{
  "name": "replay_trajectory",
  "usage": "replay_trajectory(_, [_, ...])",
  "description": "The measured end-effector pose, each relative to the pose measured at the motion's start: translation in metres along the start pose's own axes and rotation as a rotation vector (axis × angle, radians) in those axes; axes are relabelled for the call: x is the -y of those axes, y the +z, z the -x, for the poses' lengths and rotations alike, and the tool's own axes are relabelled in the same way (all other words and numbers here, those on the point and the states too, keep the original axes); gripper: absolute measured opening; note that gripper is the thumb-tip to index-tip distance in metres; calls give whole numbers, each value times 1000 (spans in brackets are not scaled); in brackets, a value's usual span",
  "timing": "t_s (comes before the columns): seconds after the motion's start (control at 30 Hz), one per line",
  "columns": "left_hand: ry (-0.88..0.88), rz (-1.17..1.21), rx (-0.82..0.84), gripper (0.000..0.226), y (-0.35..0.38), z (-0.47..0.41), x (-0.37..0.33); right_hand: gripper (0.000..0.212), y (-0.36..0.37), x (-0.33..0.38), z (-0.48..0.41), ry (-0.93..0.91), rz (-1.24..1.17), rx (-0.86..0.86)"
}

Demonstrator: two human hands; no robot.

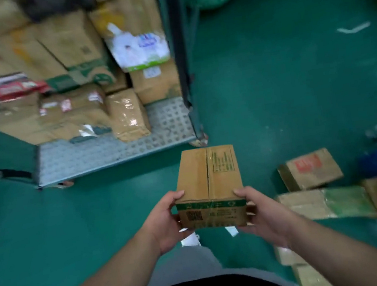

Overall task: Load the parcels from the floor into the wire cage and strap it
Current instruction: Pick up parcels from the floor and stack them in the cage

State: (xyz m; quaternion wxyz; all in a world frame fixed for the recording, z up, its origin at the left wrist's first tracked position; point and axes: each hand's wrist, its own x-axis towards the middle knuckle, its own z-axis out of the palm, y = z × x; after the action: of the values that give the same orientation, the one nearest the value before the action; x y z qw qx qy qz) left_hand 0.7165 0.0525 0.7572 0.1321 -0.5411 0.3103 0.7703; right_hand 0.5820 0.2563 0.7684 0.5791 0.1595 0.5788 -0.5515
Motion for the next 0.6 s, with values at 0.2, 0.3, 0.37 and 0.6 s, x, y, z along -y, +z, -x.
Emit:
replay_trajectory(0.2, [84,73,-70,42,-84,12,-82,41,120,40,-56,-21,62,69])
replay_trajectory(0.3, [125,114,-119,40,-114,17,-116,38,171,63,-76,-17,121,99])
replay_trajectory(0.37, [156,162,-142,40,-130,16,-135,38,194,78,-89,-27,148,123])
replay_trajectory(0.6, [216,222,-191,40,-146,-15,-203,57,234,129,-146,58,145,98])
